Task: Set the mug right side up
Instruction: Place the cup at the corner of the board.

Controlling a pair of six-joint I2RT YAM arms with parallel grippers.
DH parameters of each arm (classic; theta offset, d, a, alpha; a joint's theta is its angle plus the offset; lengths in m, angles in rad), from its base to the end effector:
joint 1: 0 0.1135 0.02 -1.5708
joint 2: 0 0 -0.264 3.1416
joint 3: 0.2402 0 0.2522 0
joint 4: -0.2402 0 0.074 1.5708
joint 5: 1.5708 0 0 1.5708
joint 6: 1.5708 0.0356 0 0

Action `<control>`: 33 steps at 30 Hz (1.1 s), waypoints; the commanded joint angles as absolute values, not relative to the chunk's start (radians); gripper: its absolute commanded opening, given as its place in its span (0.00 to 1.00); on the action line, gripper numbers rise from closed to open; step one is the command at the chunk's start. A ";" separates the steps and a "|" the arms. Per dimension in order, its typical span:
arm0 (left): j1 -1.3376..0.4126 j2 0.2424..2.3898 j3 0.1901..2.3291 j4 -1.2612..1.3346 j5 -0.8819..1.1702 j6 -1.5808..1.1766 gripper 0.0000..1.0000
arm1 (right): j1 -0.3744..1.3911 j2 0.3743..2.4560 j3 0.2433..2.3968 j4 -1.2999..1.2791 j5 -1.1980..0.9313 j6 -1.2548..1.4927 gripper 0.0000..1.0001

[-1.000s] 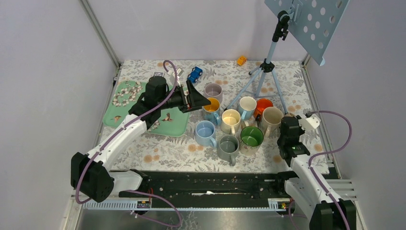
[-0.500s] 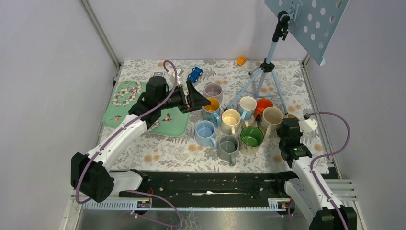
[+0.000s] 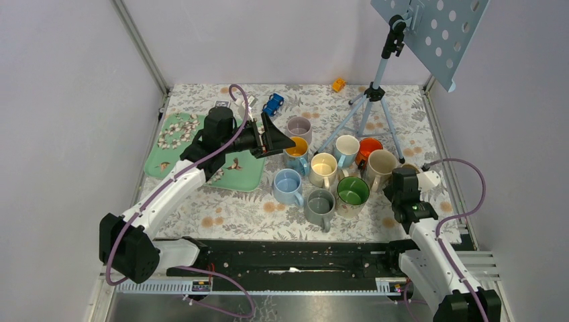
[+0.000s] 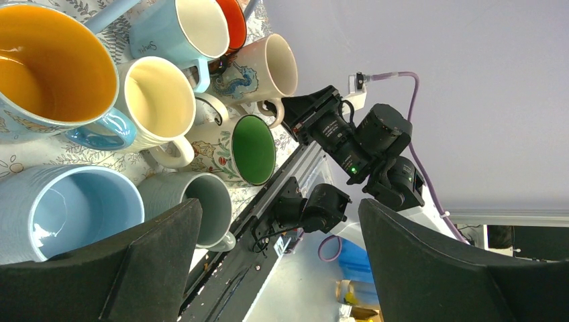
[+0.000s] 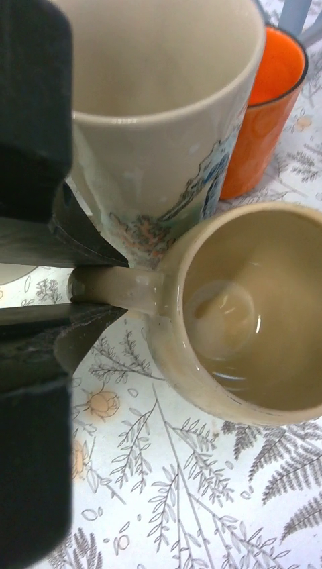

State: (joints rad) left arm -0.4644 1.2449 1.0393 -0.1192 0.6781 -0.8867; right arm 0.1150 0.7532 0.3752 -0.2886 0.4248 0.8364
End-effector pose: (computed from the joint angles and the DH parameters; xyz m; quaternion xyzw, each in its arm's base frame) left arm 0.2439 -0.1471 0.3399 0.0292 0.7896 -0.5549 0.2605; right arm 0.1615 0.0039 0.1936 0.3965 0.7902 0.0270 0.4665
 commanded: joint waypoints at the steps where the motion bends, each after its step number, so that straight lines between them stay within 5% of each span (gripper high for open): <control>1: -0.469 1.220 1.068 -0.091 0.698 -0.882 0.91 | 0.105 0.774 0.402 -0.438 0.435 0.874 0.08; 12: -0.469 1.213 1.052 -0.090 0.693 -0.885 0.92 | 0.106 0.790 0.440 -0.480 0.439 0.860 0.31; 24: -0.469 1.212 1.043 -0.083 0.698 -0.887 0.92 | 0.106 0.861 0.487 -0.471 0.445 0.815 0.45; 33: -0.469 1.219 1.044 -0.081 0.705 -0.883 0.93 | 0.106 0.827 0.575 -0.538 0.467 0.763 0.74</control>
